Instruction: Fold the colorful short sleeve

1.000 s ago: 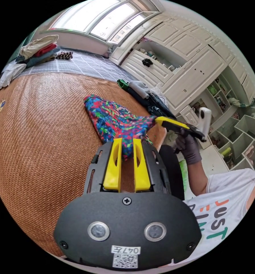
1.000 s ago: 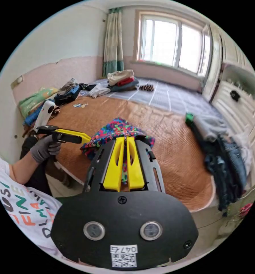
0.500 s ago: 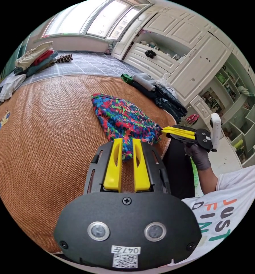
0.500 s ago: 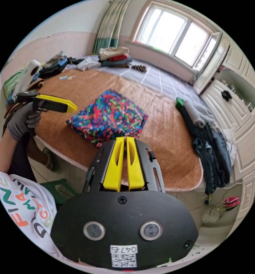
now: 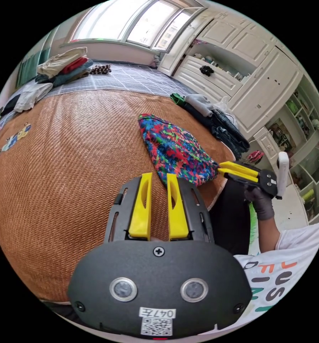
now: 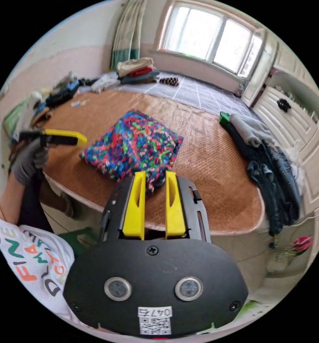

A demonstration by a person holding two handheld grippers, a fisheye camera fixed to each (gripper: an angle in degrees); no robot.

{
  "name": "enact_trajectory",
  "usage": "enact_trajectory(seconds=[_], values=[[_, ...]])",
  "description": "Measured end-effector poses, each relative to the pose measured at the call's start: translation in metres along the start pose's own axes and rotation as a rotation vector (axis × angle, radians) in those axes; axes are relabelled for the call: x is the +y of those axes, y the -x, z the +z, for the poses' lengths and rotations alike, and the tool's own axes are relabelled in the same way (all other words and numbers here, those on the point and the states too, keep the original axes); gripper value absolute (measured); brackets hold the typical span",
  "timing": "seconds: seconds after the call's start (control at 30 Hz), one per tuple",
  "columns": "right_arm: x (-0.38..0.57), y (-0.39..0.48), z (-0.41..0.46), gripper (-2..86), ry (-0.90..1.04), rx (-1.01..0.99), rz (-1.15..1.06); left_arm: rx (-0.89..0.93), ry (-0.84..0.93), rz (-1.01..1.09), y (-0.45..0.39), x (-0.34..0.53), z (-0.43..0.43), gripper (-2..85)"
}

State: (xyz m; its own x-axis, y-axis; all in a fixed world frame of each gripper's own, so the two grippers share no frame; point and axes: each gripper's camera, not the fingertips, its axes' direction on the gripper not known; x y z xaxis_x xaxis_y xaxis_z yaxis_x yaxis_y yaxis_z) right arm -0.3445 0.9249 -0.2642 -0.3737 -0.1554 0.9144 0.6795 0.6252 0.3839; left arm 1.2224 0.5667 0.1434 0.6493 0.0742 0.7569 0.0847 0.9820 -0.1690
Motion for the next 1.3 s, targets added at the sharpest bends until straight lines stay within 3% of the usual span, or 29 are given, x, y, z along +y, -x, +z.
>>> enact_trajectory(seconds=[0.07,0.23,0.4,0.47,0.7,0.83,1.03,1.3], values=[[-0.007,-0.052,0.020,6.6,-0.084,-0.169,0.086,0.037,0.011,-0.030,0.014,0.005,0.000,8.2],[-0.030,-0.140,0.102,7.7,-0.077,-0.392,0.259,0.087,0.015,-0.060,0.035,0.017,-0.008,9.7],[-0.038,-0.173,0.162,5.7,-0.033,-0.405,0.359,0.115,0.003,-0.076,0.053,0.034,-0.031,9.8],[-0.043,-0.172,0.169,0.8,-0.029,-0.460,0.328,0.124,-0.007,-0.075,0.056,0.041,-0.038,9.4],[-0.067,-0.163,0.144,-0.7,-0.104,-0.446,0.273,0.156,-0.046,-0.073,0.077,0.077,-0.092,-0.3],[-0.116,-0.119,0.089,-0.7,-0.190,-0.438,0.118,0.122,-0.108,-0.058,0.089,0.102,-0.169,-0.8],[-0.233,0.018,0.011,-0.8,-0.333,-0.494,-0.219,-0.014,-0.301,-0.095,0.111,0.196,-0.356,-0.9],[-0.431,0.241,-0.071,-0.8,-0.532,-0.645,-0.595,-0.413,-0.703,-0.217,0.105,0.365,-0.631,-0.9]])
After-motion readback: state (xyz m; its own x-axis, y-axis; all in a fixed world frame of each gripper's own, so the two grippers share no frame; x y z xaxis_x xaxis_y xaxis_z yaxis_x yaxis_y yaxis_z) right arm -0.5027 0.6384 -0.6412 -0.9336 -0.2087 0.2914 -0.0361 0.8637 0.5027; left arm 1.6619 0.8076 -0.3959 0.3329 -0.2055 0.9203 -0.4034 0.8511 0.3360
